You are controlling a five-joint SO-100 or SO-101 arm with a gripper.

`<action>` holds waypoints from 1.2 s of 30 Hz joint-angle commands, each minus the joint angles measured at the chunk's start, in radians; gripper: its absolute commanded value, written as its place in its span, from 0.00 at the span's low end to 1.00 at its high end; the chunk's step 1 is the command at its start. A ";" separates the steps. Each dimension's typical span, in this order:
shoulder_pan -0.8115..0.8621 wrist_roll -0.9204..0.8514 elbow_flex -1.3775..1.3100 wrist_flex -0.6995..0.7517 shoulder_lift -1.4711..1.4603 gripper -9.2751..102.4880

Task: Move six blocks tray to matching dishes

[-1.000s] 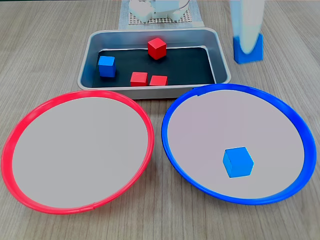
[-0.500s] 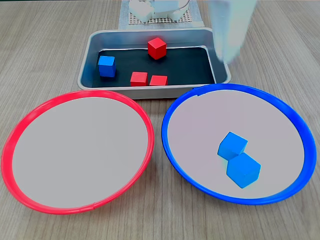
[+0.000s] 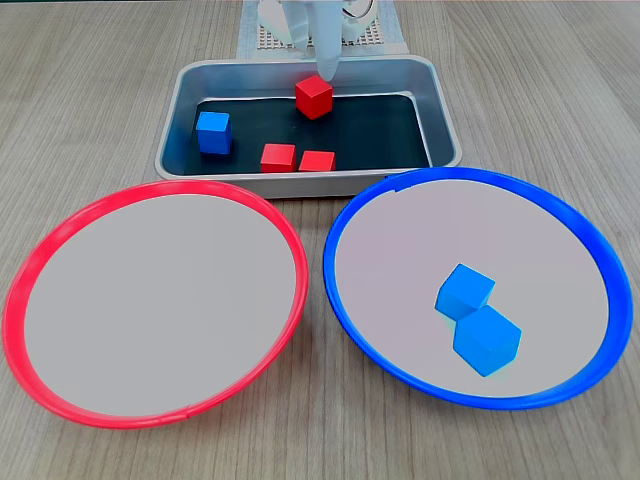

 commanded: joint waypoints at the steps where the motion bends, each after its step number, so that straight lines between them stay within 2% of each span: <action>1: 0.008 -0.021 0.020 -0.057 0.015 0.28; 4: 0.003 -0.064 0.051 -0.120 0.006 0.26; 12: 0.023 -0.195 0.023 -0.140 -0.063 0.24; 18: 0.020 -0.227 0.112 -0.298 -0.075 0.22; 21: 0.009 -0.239 0.144 -0.345 -0.077 0.18; 25: -0.021 -0.241 0.140 -0.325 -0.077 0.10; 29: -0.084 -0.101 -0.057 -0.184 -0.109 0.08; 31: -0.080 0.020 -0.284 -0.135 -0.178 0.08; 34: -0.029 0.129 -0.584 -0.135 -0.293 0.08; 36: 0.021 0.181 -0.759 -0.212 -0.382 0.08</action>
